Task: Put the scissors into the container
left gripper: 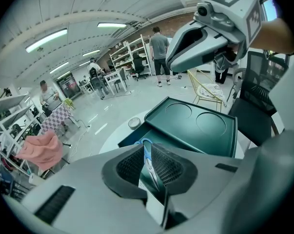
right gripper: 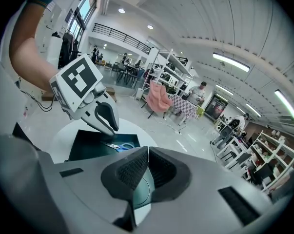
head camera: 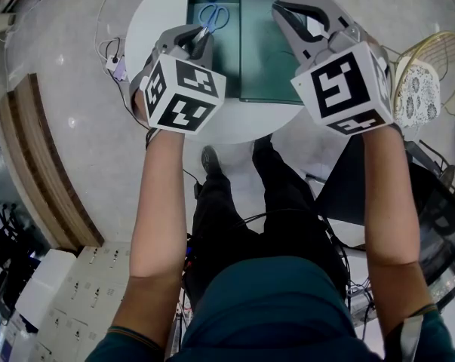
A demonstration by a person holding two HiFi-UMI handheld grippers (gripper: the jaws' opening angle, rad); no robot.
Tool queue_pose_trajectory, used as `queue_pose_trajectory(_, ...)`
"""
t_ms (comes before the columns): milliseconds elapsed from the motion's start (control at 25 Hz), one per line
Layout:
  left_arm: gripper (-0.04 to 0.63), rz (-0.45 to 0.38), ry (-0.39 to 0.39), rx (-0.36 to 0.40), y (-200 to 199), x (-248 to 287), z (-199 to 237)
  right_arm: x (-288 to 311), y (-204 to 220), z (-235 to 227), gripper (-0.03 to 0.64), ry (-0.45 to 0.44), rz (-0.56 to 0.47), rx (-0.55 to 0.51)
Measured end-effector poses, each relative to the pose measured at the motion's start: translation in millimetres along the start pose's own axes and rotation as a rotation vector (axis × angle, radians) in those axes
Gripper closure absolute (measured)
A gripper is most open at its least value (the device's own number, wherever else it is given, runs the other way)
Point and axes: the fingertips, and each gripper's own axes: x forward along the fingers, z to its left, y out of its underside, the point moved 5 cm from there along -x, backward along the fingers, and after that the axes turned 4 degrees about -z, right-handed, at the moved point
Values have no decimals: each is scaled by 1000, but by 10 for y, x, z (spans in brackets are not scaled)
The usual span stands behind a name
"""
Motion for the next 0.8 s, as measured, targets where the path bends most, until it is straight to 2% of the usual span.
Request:
queue_pose_trajectory(280, 543, -18, -20, 24, -80, -184, 133, -37, -159, -47, 580, 15, -20, -15)
queue_pose_trajectory(800, 545, -122, -65, 90, -532, -1296, 499, -528, -1098, -133, 580, 86, -77, -67)
